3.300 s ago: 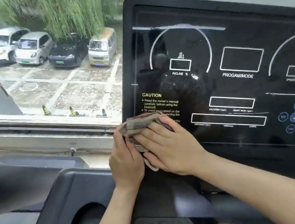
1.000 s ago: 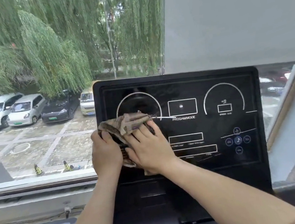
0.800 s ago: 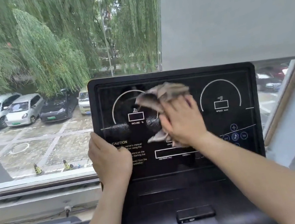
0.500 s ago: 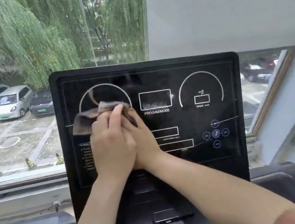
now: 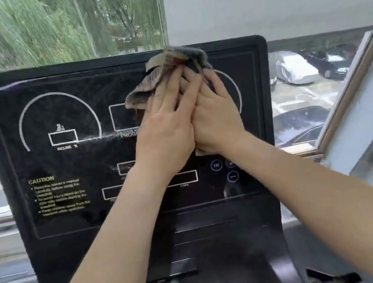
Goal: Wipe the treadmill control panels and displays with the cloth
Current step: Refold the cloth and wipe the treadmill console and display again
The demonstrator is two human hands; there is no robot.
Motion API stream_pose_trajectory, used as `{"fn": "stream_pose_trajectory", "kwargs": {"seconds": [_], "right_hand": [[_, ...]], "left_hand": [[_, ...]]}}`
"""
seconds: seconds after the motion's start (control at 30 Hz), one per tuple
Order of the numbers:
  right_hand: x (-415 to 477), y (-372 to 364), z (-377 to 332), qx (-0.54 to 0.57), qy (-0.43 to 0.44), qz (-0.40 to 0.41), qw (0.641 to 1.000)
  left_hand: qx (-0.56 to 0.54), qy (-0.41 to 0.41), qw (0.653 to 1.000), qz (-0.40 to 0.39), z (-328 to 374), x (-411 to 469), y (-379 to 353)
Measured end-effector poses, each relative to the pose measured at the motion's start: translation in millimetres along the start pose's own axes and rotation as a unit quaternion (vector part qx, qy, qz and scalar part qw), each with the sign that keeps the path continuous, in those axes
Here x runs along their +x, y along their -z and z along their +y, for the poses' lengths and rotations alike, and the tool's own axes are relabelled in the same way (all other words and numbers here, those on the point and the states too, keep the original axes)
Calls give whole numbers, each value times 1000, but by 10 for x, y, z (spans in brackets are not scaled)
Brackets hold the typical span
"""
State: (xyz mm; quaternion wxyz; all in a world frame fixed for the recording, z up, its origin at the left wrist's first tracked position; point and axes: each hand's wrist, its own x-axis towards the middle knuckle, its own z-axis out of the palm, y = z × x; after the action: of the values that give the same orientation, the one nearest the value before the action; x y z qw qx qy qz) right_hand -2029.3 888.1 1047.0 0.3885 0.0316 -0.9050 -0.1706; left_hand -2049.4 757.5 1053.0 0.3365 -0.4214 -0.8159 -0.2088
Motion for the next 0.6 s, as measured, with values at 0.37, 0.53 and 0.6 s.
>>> {"fn": "stream_pose_trajectory", "kwargs": {"seconds": [0.37, 0.53, 0.6], "right_hand": [[-1203, -112, 126, 66, 105, -36, 992], [-432, 16, 704, 28, 4, 1, 1000], [-325, -6, 734, 13, -82, 13, 996]], "left_hand": [[-4, 4, 991, -135, 591, -905, -397], [5, -19, 1000, -25, 619, 156, -352], [3, -21, 1000, 2, 733, 433, -392]]}}
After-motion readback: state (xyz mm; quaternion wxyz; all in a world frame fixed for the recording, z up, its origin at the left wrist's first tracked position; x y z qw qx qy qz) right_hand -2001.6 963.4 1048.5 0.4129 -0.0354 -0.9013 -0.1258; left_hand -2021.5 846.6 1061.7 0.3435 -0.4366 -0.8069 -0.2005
